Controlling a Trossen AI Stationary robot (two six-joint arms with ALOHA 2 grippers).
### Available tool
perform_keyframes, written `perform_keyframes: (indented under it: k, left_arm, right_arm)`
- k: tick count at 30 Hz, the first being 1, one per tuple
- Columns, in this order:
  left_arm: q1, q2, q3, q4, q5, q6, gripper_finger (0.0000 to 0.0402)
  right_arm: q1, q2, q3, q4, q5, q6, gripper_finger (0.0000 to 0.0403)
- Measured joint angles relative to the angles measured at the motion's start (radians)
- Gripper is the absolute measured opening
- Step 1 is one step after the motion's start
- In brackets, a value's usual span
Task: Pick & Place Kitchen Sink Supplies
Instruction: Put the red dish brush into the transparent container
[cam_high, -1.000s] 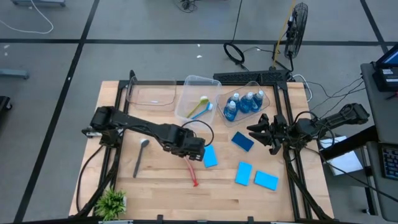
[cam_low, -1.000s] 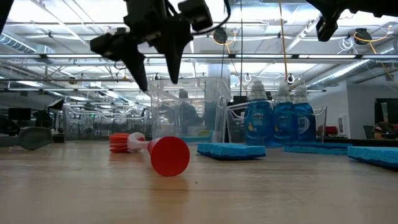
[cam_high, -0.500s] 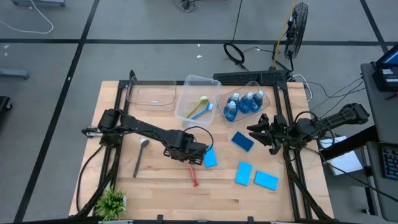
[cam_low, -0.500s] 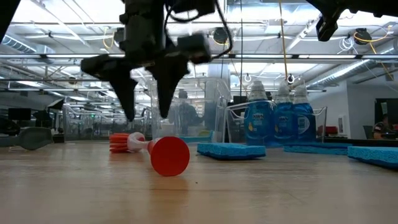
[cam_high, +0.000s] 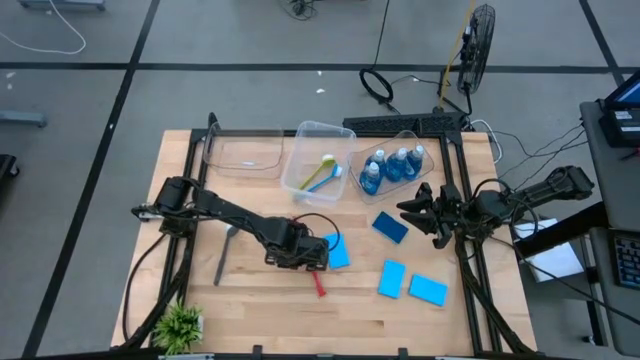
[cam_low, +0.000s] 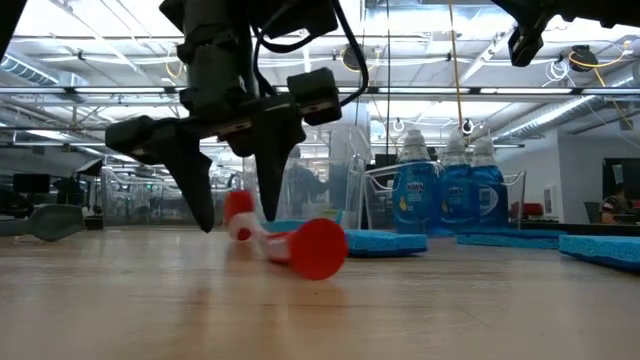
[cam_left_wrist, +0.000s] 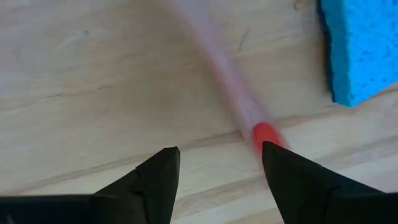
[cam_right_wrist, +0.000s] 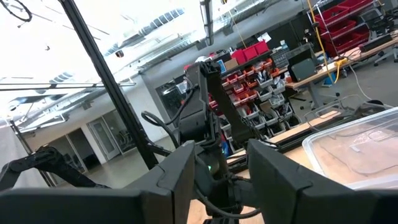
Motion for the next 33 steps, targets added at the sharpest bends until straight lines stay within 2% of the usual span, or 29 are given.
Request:
perform_keyframes:
  k: [9, 16, 21, 29, 33]
  left_arm:
    - [-0.002, -0.036, 0.002, 0.018, 0.021, -0.028, 0.023]
    - [0.016, -0.095, 0.002, 0.095, -0.134, -0.016, 0.023]
    - [0.058, -0.073, 0.002, 0.14, -0.142, 0.046, 0.023]
    - [0.074, -0.036, 0.002, 0.104, -0.132, 0.067, 0.023]
    - [0.074, -0.037, 0.002, 0.079, -0.171, 0.067, 0.023]
  right_arm:
    - [0.0, 0.0, 0.0, 0.0, 0.001, -0.007, 0.0134]
    - [0.0, 0.0, 0.0, -0.009, 0.004, -0.005, 0.0134]
    - [0.0, 0.0, 0.0, -0.008, 0.005, -0.005, 0.0134]
    - [0.0, 0.0, 0.0, 0.0, 0.006, -0.004, 0.0134]
    - [0.0, 0.0, 0.0, 0.0, 0.006, -0.004, 0.0134]
